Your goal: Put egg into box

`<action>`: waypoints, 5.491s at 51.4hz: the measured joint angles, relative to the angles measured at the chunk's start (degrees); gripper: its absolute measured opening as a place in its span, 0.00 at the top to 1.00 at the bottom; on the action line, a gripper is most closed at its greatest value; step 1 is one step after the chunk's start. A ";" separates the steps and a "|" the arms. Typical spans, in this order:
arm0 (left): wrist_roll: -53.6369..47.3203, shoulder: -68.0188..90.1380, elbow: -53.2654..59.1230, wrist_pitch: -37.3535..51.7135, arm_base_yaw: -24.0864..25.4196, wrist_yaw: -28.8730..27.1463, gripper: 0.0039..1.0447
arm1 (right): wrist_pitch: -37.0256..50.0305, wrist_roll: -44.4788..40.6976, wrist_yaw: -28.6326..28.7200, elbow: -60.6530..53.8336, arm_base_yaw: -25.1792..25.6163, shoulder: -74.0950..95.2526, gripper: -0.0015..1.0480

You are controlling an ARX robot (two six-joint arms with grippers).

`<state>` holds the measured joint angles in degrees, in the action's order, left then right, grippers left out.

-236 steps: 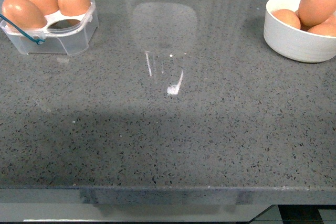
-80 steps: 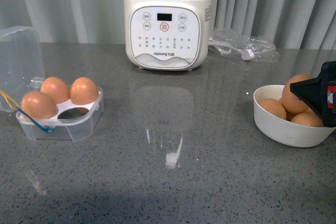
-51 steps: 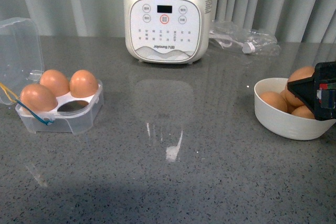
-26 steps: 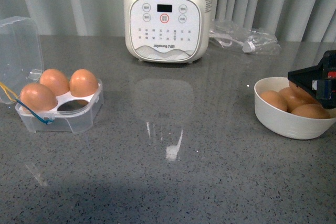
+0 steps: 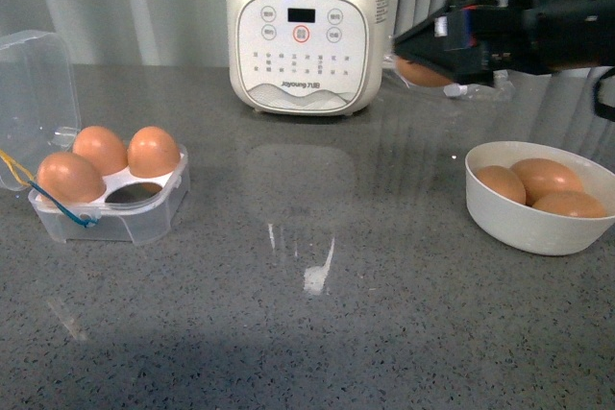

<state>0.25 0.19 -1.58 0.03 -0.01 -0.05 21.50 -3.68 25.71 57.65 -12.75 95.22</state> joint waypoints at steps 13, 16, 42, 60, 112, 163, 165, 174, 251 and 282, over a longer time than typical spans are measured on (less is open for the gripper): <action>-0.02 0.00 0.00 0.00 0.00 0.00 0.06 | -4.28 -1.05 14.64 13.18 -7.08 10.21 0.53; -0.02 0.00 0.00 0.00 0.00 0.00 0.06 | -5.53 -1.44 17.90 14.49 -8.24 10.51 0.53; 0.00 0.00 0.00 0.00 0.00 0.00 0.06 | -21.68 -13.77 22.40 25.03 -15.12 18.69 0.53; 0.00 0.00 0.00 0.00 0.00 0.02 0.06 | -48.61 -34.03 16.61 42.23 -16.00 25.05 0.54; -0.02 0.00 0.00 0.00 0.00 0.00 0.06 | -67.65 -47.50 14.05 67.23 -19.39 37.46 0.54; 0.00 0.00 0.00 0.00 0.00 0.00 0.06 | -10.99 -12.72 -2.47 26.84 -10.99 11.76 0.07; 0.00 0.00 0.00 0.00 0.00 0.02 0.06 | -10.80 -11.02 -2.82 26.16 -10.56 11.72 0.07; 0.00 0.00 0.00 0.00 0.00 -0.13 0.06 | 12.41 -0.48 -40.11 8.37 -12.04 6.23 0.31; -0.02 0.00 0.00 0.00 0.00 0.00 0.06 | 19.76 3.06 -25.81 -56.98 12.61 -51.91 0.97; -0.02 0.00 0.00 0.00 0.00 0.00 0.06 | -1.22 3.06 -25.79 -57.40 12.61 -75.01 0.97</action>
<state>0.23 0.19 -1.58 0.03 -0.01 -0.05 20.27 -0.62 -0.08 0.25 -0.14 20.21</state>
